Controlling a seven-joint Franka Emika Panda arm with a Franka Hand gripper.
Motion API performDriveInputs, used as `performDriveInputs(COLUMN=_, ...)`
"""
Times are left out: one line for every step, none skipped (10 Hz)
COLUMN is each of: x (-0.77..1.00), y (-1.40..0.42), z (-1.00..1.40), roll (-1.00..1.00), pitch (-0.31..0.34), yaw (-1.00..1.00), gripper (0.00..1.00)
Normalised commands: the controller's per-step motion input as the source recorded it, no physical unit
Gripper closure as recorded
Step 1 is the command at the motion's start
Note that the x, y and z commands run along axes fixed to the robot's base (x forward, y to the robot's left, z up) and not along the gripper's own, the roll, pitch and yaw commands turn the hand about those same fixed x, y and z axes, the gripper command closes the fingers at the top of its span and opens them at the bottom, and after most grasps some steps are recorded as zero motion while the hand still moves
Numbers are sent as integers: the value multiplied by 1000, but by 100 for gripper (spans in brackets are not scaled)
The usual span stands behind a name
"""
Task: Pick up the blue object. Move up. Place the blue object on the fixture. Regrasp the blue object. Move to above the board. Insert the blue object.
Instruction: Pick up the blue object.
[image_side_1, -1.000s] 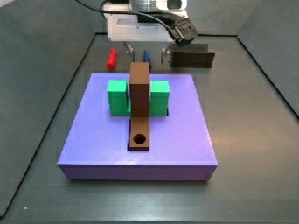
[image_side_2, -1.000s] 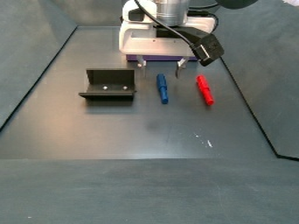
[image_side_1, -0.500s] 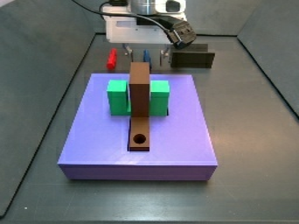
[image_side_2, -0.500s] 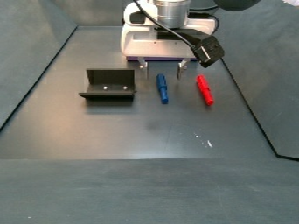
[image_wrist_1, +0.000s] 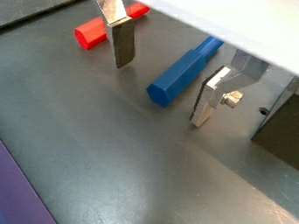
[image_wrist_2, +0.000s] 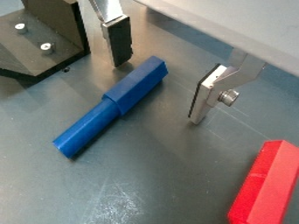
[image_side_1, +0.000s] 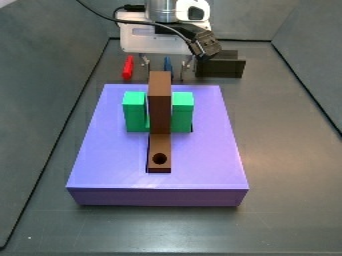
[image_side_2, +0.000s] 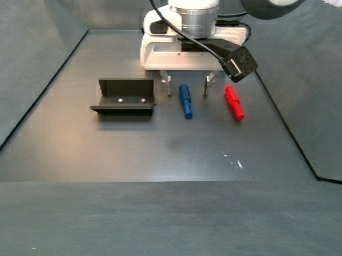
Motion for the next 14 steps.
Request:
performDriveInputs(x=0, y=0, z=-26, roll=20, pitch=0, yaw=0, gripper=0)
performDriveInputs(x=0, y=0, z=0, roll=0, pitch=0, yaw=0, gripper=0)
performDriveInputs(x=0, y=0, z=0, roll=0, pitch=0, yaw=0, gripper=100)
performDriveInputs(x=0, y=0, z=0, roll=0, pitch=0, yaw=0, gripper=100)
performDriveInputs(x=0, y=0, z=0, roll=0, pitch=0, yaw=0, gripper=100)
performDriveInputs(x=0, y=0, z=0, roll=0, pitch=0, yaw=0, gripper=100)
performDriveInputs(x=0, y=0, z=0, roll=0, pitch=0, yaw=0, gripper=100)
performDriveInputs(x=0, y=0, z=0, roll=0, pitch=0, yaw=0, gripper=100)
performDriveInputs(x=0, y=0, z=0, roll=0, pitch=0, yaw=0, gripper=100)
performDriveInputs(x=0, y=0, z=0, roll=0, pitch=0, yaw=0, gripper=100)
performDriveInputs(x=0, y=0, z=0, roll=0, pitch=0, yaw=0, gripper=100)
performDriveInputs(x=0, y=0, z=0, roll=0, pitch=0, yaw=0, gripper=100)
performDriveInputs(x=0, y=0, z=0, roll=0, pitch=0, yaw=0, gripper=100)
performDriveInputs(x=0, y=0, z=0, roll=0, pitch=0, yaw=0, gripper=100)
